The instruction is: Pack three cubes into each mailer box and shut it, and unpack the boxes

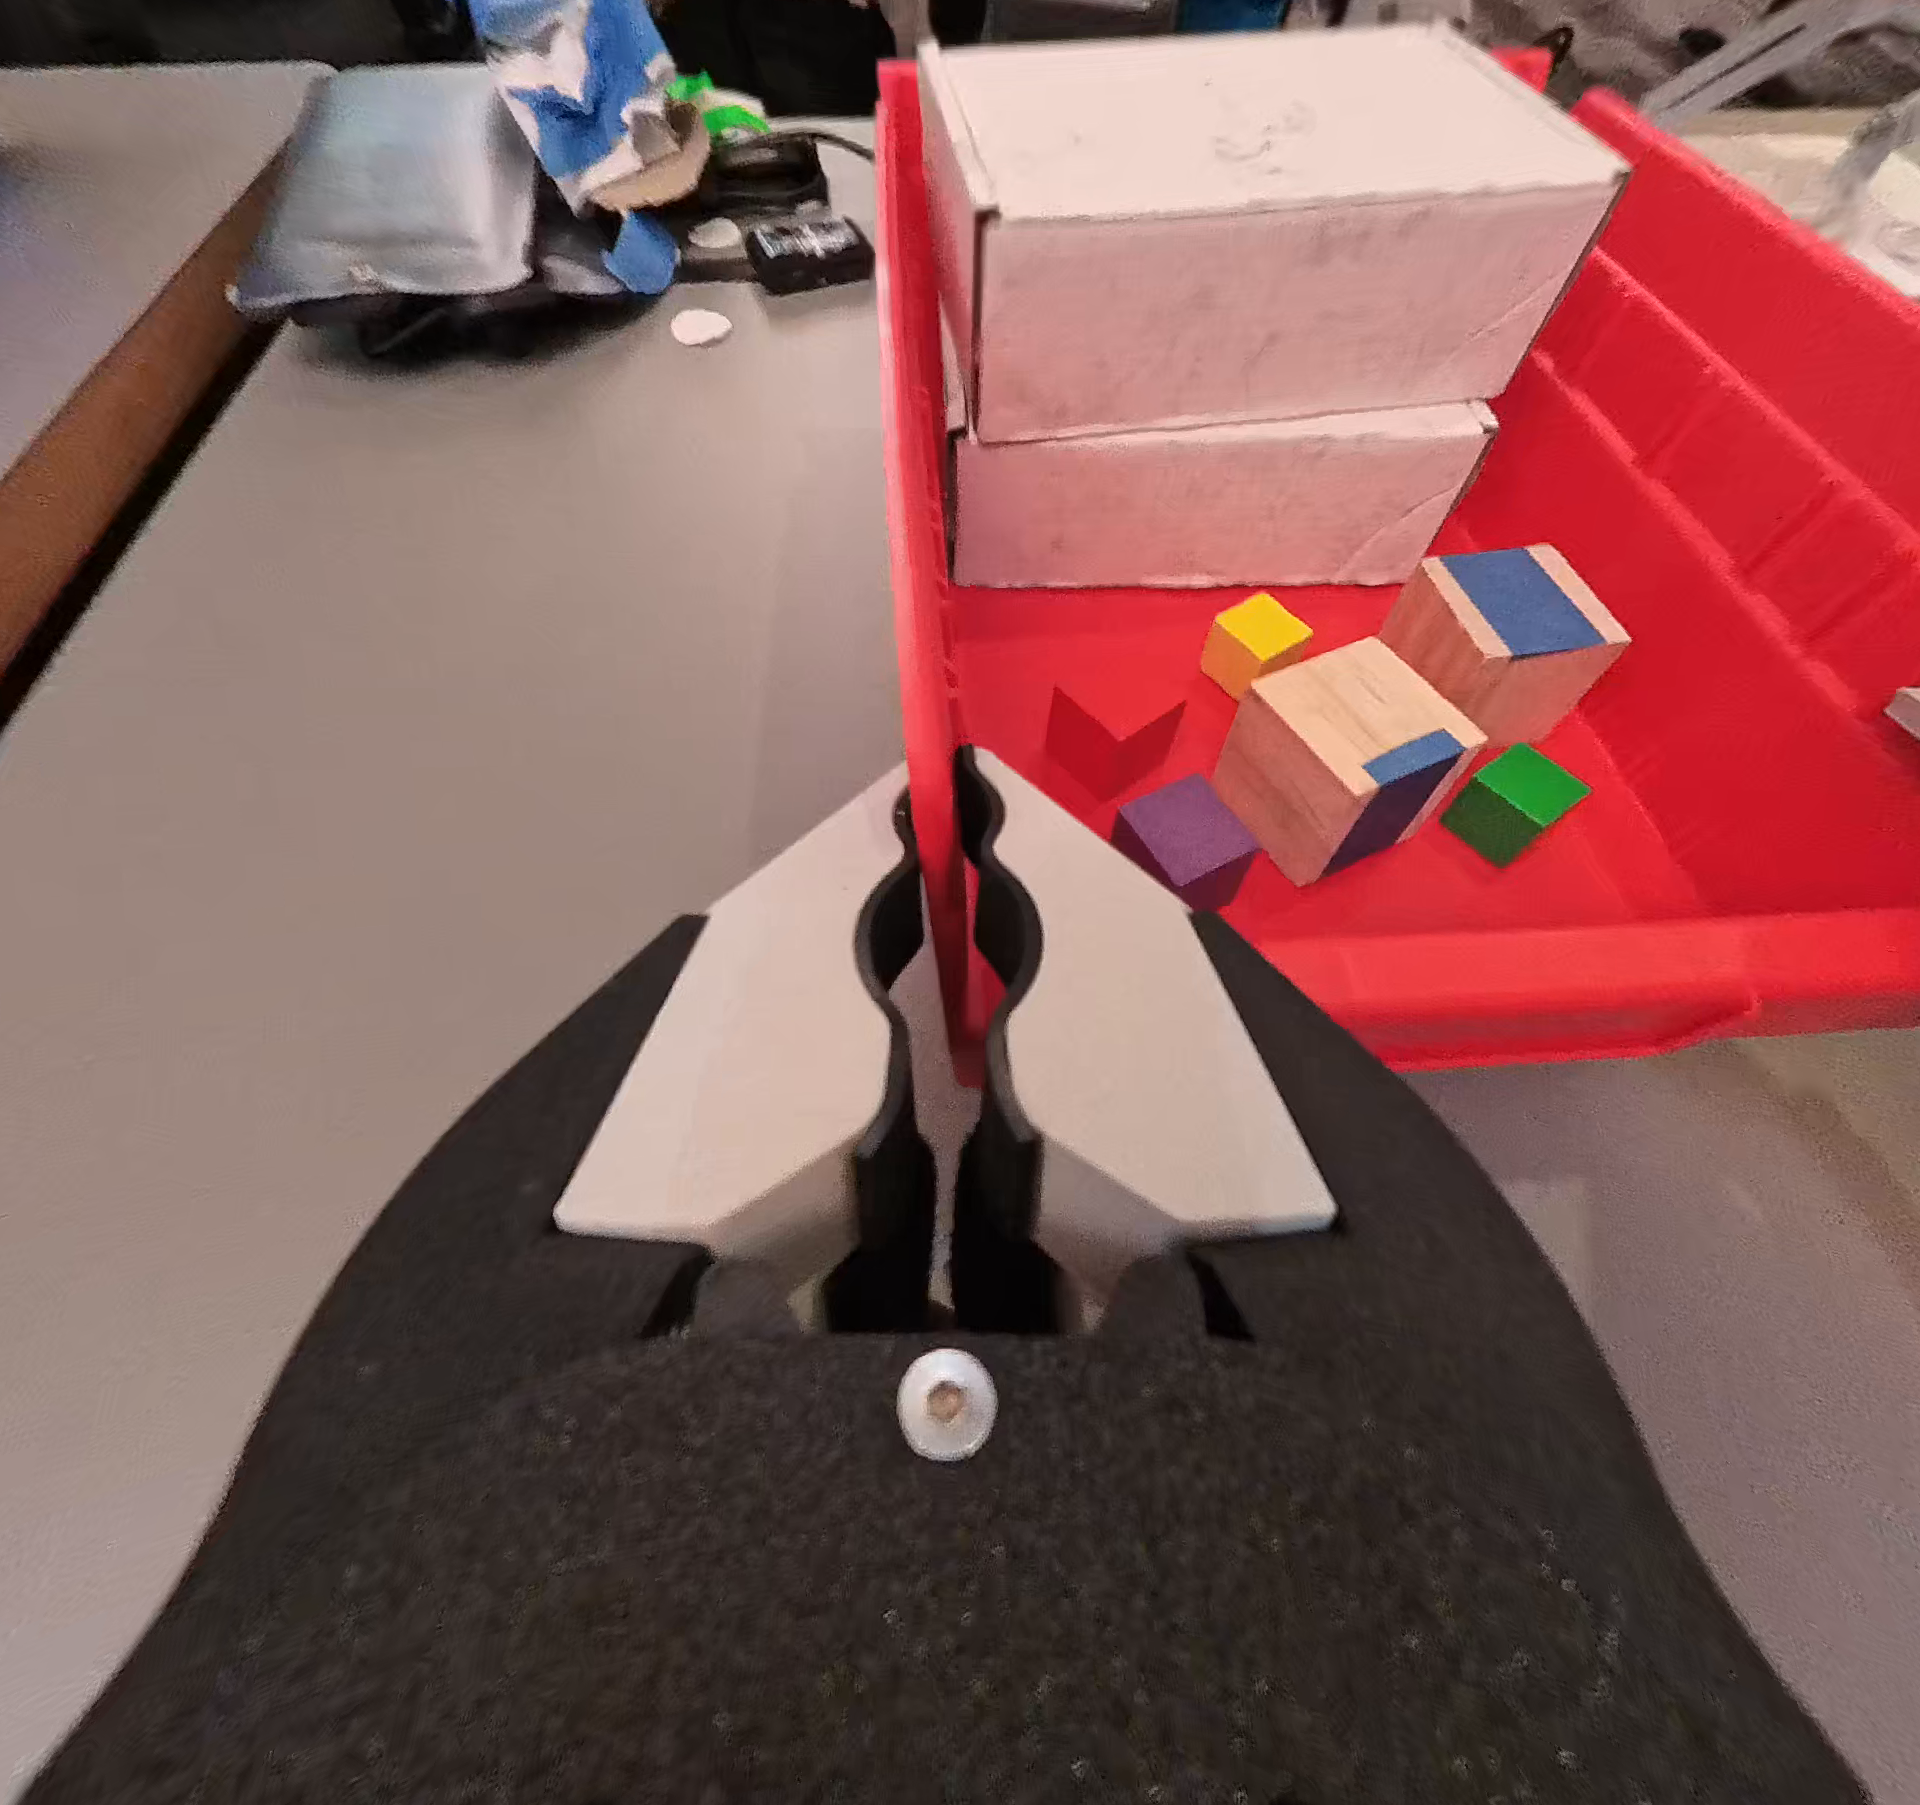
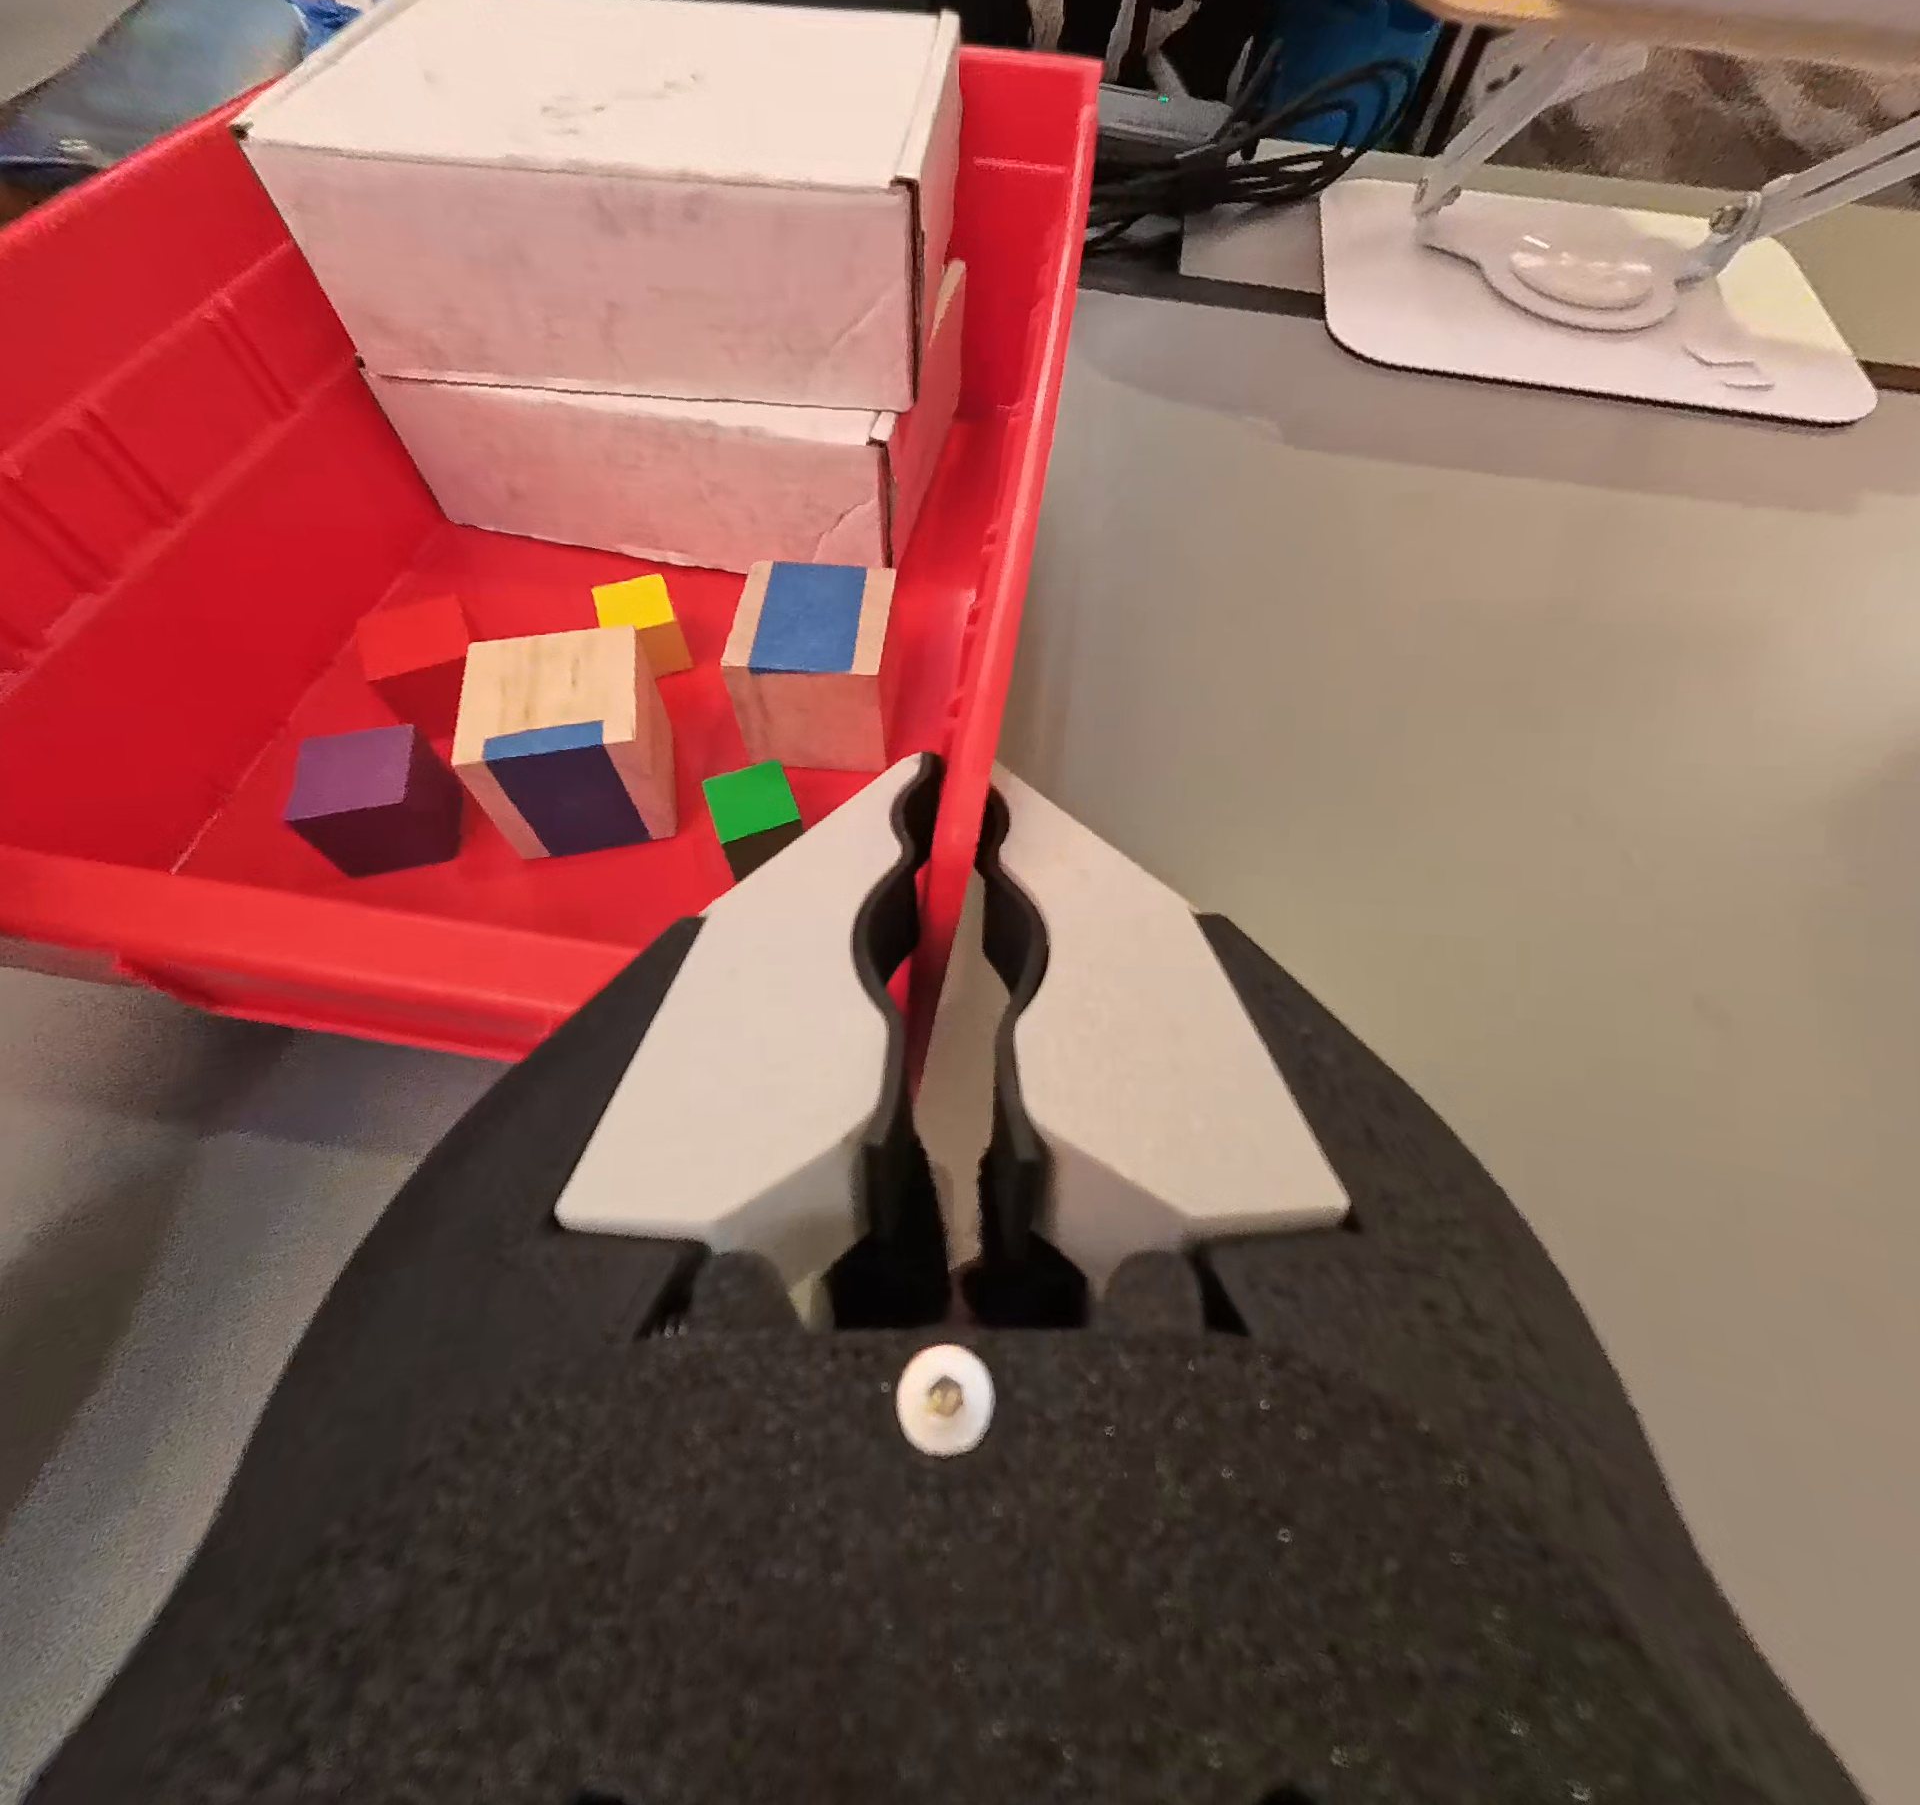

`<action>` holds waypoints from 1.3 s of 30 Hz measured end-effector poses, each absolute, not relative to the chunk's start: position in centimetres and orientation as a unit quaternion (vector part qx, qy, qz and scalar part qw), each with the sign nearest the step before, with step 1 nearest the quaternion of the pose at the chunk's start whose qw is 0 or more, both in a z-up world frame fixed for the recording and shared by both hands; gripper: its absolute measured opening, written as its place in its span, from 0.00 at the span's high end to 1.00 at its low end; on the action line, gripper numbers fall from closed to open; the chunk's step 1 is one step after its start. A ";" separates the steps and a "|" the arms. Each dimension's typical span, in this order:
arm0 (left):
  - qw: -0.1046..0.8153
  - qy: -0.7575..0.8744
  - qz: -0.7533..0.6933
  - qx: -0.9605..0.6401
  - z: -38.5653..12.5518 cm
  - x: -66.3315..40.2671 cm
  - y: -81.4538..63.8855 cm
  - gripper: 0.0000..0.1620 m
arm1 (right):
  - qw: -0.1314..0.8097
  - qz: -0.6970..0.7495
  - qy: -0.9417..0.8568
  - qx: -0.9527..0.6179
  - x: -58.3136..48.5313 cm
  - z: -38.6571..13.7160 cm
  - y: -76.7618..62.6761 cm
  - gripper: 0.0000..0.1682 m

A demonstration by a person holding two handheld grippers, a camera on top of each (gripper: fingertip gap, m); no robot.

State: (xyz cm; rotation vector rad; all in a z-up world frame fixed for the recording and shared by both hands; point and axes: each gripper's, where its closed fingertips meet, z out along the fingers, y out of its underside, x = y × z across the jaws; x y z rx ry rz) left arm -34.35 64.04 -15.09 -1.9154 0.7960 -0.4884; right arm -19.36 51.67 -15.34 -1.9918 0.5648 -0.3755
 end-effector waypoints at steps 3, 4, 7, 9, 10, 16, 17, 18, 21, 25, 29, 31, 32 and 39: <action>0.472 0.347 -0.185 -0.789 -16.2 -33.7 63.8 1.00 | 0.510 -0.144 0.241 -0.813 -18.6 -16.3 51.4 0.98; 0.474 0.350 -0.186 -0.786 -16.1 -33.3 63.8 1.00 | 0.519 -0.147 0.241 -0.807 -18.3 -16.3 51.3 0.97; 0.463 0.328 -0.199 -0.799 -16.3 -32.8 64.1 1.00 | 0.521 -0.143 0.220 -0.812 -18.3 -16.3 51.4 0.95; 0.460 0.306 -0.219 -0.804 -16.4 -32.8 64.3 1.00 | 0.513 -0.123 0.188 -0.828 -18.5 -16.2 51.6 0.93; 0.458 0.301 -0.228 -0.805 -16.3 -32.7 64.2 1.00 | 0.505 -0.103 0.179 -0.838 -18.7 -16.2 51.5 0.92; 0.475 0.302 -0.216 -0.798 -14.3 -33.7 63.3 0.75 | 0.483 0.003 0.058 -0.874 -19.0 -13.5 45.5 0.78; 0.488 0.299 -0.217 -0.791 -13.3 -33.8 63.0 0.74 | 0.487 0.019 0.039 -0.872 -18.7 -13.0 43.9 0.78; 0.504 0.295 -0.219 -0.782 -12.2 -33.8 62.7 0.74 | 0.493 0.038 0.025 -0.869 -18.3 -12.4 42.1 0.78; 0.544 0.295 -0.232 -0.751 -9.4 -33.4 61.1 0.74 | 0.504 0.088 0.021 -0.859 -15.8 -11.7 36.3 0.77; 0.554 0.309 -0.236 -0.736 -8.5 -32.2 58.1 0.75 | 0.542 0.116 0.066 -0.830 -9.6 -11.3 27.9 0.70; 0.456 0.304 -0.354 -0.758 -9.7 -28.4 51.7 0.75 | 0.558 -0.002 0.132 -0.819 0.3 -13.0 19.0 0.67; 0.410 0.316 -0.385 -0.764 -11.2 -27.1 47.8 0.75 | 0.535 -0.083 0.175 -0.822 5.1 -13.9 15.4 0.66; 0.395 0.323 -0.390 -0.766 -12.0 -26.9 46.3 0.75 | 0.533 -0.098 0.197 -0.817 6.6 -13.8 14.3 0.65; 0.379 0.361 -0.368 -0.769 -13.8 -27.2 45.0 0.77 | 0.556 -0.009 0.271 -0.786 7.8 -13.4 14.8 0.64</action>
